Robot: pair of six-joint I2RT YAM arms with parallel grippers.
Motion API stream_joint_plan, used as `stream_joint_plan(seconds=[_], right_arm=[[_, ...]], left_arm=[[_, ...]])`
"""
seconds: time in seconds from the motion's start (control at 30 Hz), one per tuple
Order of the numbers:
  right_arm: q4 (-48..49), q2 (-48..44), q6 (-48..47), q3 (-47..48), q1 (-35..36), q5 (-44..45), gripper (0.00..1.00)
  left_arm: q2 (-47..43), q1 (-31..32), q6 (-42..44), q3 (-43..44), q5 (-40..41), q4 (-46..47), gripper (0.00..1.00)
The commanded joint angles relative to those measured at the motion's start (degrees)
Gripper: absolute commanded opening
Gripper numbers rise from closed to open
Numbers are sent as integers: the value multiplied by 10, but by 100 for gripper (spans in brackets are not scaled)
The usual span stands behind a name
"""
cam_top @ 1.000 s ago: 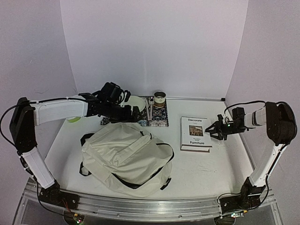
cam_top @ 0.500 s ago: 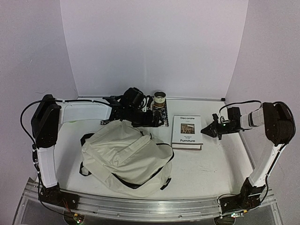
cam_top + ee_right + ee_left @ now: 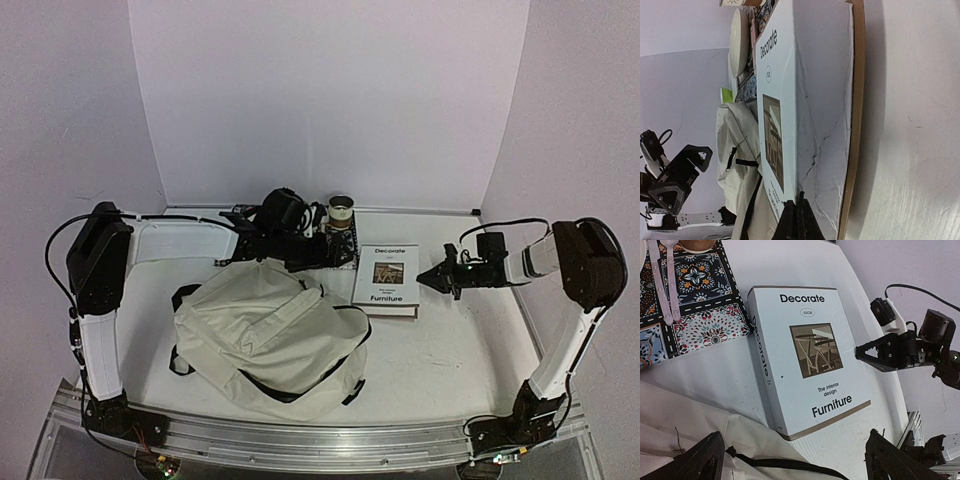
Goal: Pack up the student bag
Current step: Pick up the book from the center of the board.
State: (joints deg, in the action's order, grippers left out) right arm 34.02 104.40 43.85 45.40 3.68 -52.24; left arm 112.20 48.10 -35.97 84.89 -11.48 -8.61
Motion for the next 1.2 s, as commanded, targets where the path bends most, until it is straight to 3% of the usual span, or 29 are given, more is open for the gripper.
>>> stream_joint_plan(seconds=[0.0,0.6,0.87,1.0,1.17], right_arm=[[100,-43,78,-11,4,-36,0],[180,-110,162,-37,25,-45,0],[45,-121,51,-65,25,-7,0],[-26,-122,-3,-61,25,2,6],[-62,-101,-39,-55,25,11,25]], left_arm=[[-1,-2,-24,-5,-11,56,99],[28,-12,-80,-17,-71,128,99],[11,-12,-78,-42,-68,133,99],[6,-11,-77,-50,-65,134,99],[5,-10,-76,-54,-67,135,99]])
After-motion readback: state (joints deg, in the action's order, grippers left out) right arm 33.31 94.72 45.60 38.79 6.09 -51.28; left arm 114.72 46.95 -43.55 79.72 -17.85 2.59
